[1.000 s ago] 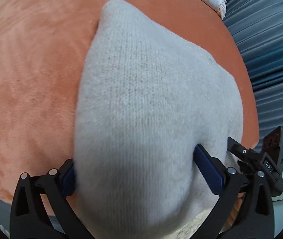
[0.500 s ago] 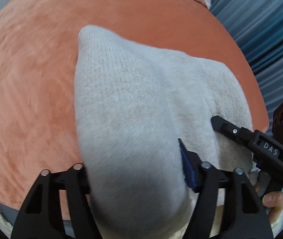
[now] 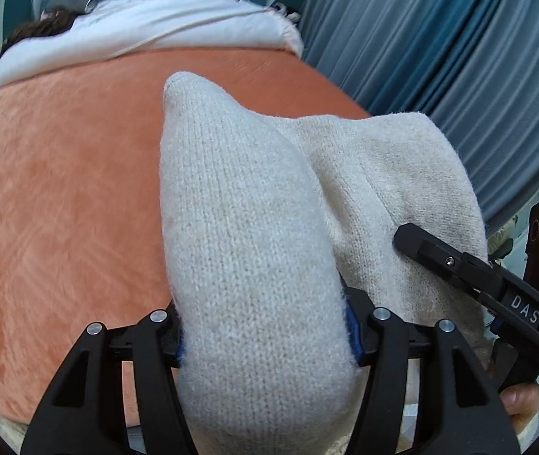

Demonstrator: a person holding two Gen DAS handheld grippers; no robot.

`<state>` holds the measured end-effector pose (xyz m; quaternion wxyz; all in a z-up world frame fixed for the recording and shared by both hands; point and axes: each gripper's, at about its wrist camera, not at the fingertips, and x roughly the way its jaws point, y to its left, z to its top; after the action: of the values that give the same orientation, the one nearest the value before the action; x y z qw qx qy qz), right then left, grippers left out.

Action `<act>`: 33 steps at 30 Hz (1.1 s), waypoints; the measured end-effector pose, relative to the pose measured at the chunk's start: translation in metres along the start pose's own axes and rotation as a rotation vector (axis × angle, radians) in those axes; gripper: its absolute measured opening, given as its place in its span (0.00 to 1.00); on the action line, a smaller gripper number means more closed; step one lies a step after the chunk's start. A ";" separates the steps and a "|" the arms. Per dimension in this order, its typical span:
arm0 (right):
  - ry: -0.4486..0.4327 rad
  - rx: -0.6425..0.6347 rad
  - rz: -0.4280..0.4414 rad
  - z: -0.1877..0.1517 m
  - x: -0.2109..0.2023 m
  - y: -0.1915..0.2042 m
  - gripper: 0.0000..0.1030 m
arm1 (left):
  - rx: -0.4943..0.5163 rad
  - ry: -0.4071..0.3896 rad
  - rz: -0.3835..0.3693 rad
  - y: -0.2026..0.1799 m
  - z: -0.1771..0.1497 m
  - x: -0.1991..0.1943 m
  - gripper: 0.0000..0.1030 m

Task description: Fold small clothes

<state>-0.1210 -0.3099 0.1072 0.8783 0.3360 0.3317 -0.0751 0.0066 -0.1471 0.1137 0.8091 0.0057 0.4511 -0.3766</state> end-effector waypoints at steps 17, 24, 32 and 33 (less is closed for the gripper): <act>-0.306 -0.308 0.209 0.040 -0.080 0.149 0.35 | 0.159 -0.426 0.073 0.022 0.045 -0.198 0.57; -0.210 -0.298 0.328 0.049 0.003 0.171 0.43 | 0.098 -0.451 0.135 0.109 0.064 -0.193 0.63; 0.206 -0.108 0.055 -0.036 0.185 0.063 0.55 | -0.187 -0.102 0.327 0.255 -0.029 -0.038 0.76; 0.223 -0.076 0.063 -0.045 0.188 0.051 0.55 | -0.204 -0.080 0.336 0.263 -0.043 -0.032 0.76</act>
<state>0.0176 -0.2246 -0.0091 0.8500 0.3188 0.4194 0.0031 0.1275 0.0753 0.0249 0.8743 -0.0161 0.4470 -0.1884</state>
